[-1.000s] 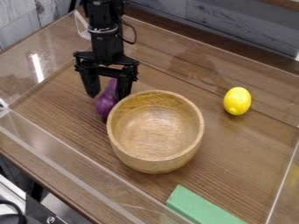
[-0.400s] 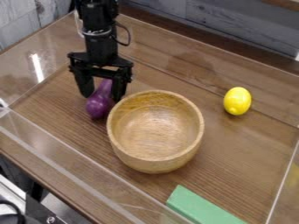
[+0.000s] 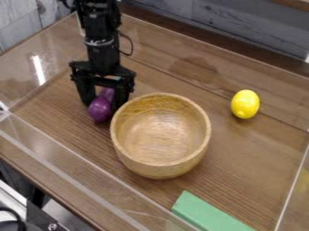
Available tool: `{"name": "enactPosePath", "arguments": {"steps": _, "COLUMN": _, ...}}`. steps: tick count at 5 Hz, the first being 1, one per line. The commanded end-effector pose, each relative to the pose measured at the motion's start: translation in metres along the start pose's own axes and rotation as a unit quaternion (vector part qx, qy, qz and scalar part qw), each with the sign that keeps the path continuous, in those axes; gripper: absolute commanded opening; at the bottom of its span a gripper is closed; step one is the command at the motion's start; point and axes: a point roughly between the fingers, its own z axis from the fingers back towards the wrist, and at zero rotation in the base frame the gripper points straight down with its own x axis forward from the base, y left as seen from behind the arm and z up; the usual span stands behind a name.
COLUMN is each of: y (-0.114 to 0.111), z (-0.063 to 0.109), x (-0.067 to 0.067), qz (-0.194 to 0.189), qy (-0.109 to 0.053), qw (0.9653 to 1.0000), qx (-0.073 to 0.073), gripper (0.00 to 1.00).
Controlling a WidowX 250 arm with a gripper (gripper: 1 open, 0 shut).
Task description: Remove the purple eggplant from inside the brown bowl and put it on the table
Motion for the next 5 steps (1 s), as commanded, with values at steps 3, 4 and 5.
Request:
{"name": "enactPosePath", "arguments": {"steps": 3, "y": 0.005, "z": 0.013, "x": 0.004, "qz": 0.009, "qy": -0.023, "qw": 0.9997, "qx": 0.003, "gripper": 0.00}}
{"name": "enactPosePath", "arguments": {"steps": 4, "y": 0.005, "z": 0.030, "x": 0.002, "qz": 0.010, "qy": -0.030, "qw": 0.9995, "qx": 0.000, "gripper": 0.00}}
{"name": "enactPosePath", "arguments": {"steps": 5, "y": 0.004, "z": 0.057, "x": -0.001, "qz": 0.010, "qy": -0.051, "qw": 0.9986, "qx": -0.010, "gripper": 0.00}}
